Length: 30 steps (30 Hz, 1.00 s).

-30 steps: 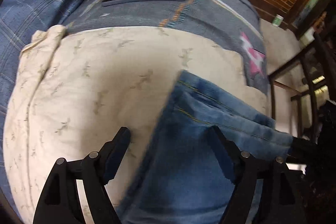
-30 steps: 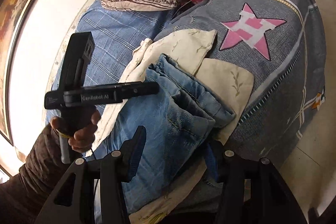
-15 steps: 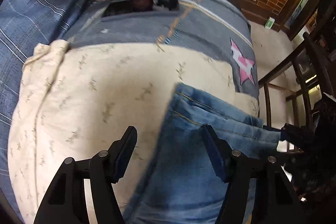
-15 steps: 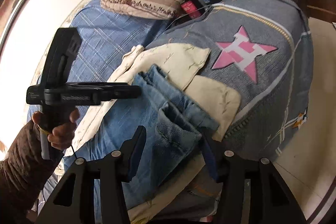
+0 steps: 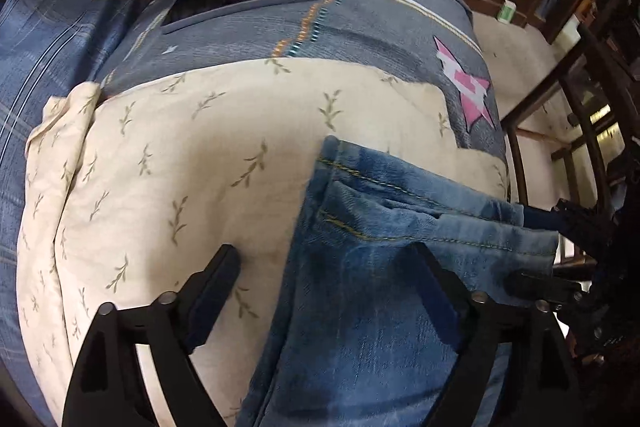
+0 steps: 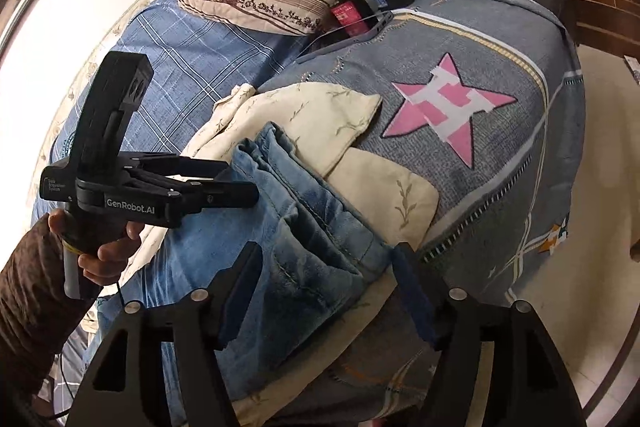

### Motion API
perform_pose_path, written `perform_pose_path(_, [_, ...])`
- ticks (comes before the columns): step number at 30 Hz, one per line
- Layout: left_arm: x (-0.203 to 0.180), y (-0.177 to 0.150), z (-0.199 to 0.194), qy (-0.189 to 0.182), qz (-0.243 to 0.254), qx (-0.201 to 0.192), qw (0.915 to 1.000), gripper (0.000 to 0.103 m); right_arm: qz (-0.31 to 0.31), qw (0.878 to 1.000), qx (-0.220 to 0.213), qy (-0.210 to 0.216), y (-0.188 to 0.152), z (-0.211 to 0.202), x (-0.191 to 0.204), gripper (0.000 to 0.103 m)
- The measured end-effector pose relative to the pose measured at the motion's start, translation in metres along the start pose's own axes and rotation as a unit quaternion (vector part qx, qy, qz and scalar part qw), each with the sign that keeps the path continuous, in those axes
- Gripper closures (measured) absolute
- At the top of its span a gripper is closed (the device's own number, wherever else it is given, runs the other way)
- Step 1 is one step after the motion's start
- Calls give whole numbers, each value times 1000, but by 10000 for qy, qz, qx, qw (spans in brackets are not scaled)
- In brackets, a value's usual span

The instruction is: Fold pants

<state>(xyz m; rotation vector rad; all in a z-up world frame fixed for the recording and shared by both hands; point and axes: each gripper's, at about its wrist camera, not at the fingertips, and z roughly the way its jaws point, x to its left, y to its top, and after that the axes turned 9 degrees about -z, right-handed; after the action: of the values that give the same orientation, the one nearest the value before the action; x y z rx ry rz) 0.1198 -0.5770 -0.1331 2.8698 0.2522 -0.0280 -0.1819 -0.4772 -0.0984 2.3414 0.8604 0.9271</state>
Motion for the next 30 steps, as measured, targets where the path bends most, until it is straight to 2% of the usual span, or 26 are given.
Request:
perform_pose_path(2, [-3,1,1,-23,39,-5,10000,13,-93,10000,-26,9,0,0,2,32])
perform_pose_path(3, [-4,1,0,-125,63,-29,9999,18,-176,9998,-19,11,0,0,4,37])
perform_pose_path(4, [-6,1,-3,-216,90,-70,9997,36,-267,9996,32,-96,0,2,6,42])
perform_pose_path(5, [-6,1,-6,-337,94,-109,9993,48,-326,9993,46,-199,-1,2,6,52])
perform_pose_path(6, [-6,1,-10,-483,47,-115,9988,66,-378,9989,66,-257,-1,2,6,60])
perform_pose_path(7, [-5,1,-13,-454,22,-147,9989,76,-373,9990,78,-250,0,1,5,64])
perform_pose_path(10, [0,-4,-20,-409,-68,-242,9988,91,-446,9987,146,-212,2,0,8,73])
perform_pose_path(14, [-3,-16,-41,-477,-201,-503,9974,94,-486,9987,108,-106,5,-10,12,78])
perform_pose_path(19, [-9,-36,-82,-386,-265,-843,9953,94,-1093,9930,-124,-429,5,-33,40,78])
perform_pose_path(21, [-9,-49,-101,-324,-375,-989,9939,94,-1225,9913,-241,-423,4,-43,49,78])
perform_pose_path(27, [5,-94,-138,-47,-905,-1070,9901,93,-1503,9878,-379,161,5,-58,86,79])
perform_pose_path(30, [13,-128,-155,108,-1273,-1060,9861,93,-1705,9831,-322,586,-1,-59,113,79])
